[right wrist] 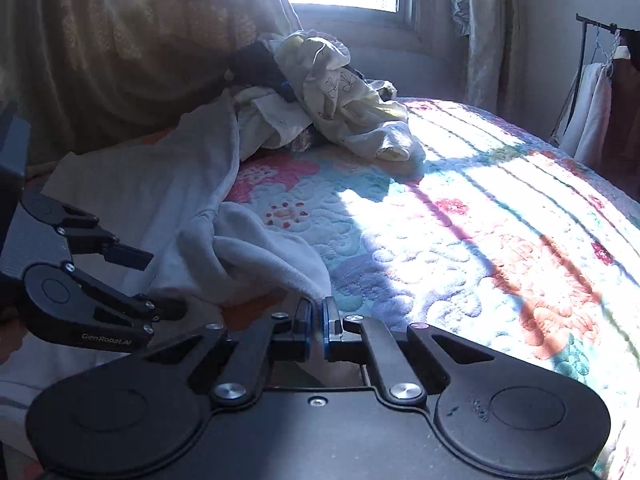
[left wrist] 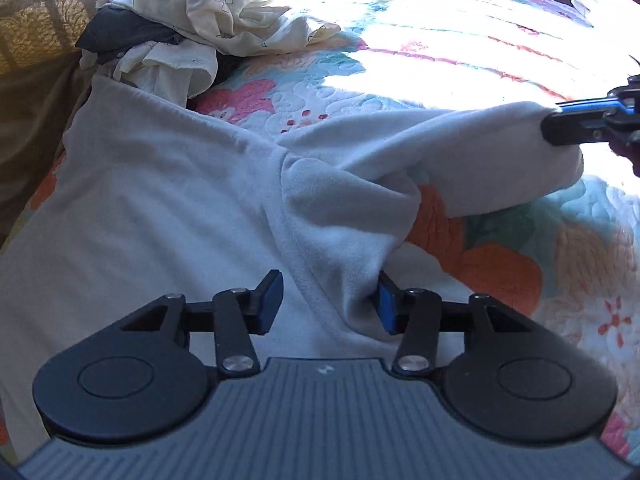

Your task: Fold clothes

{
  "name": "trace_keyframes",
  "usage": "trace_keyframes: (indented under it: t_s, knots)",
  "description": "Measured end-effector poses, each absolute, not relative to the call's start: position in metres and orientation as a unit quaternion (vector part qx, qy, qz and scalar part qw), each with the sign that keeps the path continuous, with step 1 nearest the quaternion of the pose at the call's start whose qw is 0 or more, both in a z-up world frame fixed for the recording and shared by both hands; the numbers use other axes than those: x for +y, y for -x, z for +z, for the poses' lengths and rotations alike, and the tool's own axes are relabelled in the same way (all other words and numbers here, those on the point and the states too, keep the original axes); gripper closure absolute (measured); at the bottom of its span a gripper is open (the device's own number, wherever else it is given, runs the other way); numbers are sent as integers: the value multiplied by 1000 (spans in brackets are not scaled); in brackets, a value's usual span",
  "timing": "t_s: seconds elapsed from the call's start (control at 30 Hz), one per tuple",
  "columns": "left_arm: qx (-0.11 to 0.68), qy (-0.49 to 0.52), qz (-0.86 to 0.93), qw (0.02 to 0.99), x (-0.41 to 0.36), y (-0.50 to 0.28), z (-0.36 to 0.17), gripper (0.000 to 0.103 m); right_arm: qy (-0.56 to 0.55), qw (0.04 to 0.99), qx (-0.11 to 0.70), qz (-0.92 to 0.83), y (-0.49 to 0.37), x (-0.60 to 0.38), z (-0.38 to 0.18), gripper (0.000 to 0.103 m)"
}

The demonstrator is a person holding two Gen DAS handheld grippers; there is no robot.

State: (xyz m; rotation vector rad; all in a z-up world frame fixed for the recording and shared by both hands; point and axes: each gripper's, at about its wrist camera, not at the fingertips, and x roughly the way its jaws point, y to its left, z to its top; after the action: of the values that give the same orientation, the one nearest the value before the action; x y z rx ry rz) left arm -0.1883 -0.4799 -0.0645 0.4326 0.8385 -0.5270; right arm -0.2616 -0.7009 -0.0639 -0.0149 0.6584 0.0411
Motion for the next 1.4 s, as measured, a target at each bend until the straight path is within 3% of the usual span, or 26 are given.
trace_keyframes:
  t_s: [0.03,0.4,0.67,0.83,0.9,0.93,1.0,1.03,1.07,1.1,1.23,1.4]
  knots:
    - [398,-201,-244,861,-476,188,-63,67,0,951,309,10,269,-708,-56,98]
    - [414,-146,-219,872,-454,175,-51,69,9,955,245,-164,325,-777,48,98]
    - [407,-140,-260,864,-458,182,-44,69,41,951,239,-190,311,-807,57,98]
    - [389,-157,-317,850,-487,197,-41,40,70,943,248,-209,277,-838,51,97]
    - [374,-182,-322,851,-498,204,-41,37,52,945,250,-206,262,-855,40,88]
    - [364,-194,-325,851,-501,208,-41,36,24,938,264,-223,258,-860,34,74]
    - [346,-219,-330,850,-509,214,-41,33,-13,938,259,-231,264,-859,23,72]
    - [341,-225,-330,851,-510,215,-42,33,-32,937,256,-234,268,-859,17,64]
    - [344,-223,-333,849,-512,213,-42,33,-42,938,254,-231,273,-856,11,49]
    - [347,-221,-335,848,-513,211,-43,33,-52,939,252,-228,277,-853,5,45]
    - [359,-213,-344,841,-520,201,-45,33,-71,925,302,-220,287,-852,-27,43]
    - [333,-221,-372,838,-559,195,-45,34,-234,894,340,-174,284,-876,-80,43]
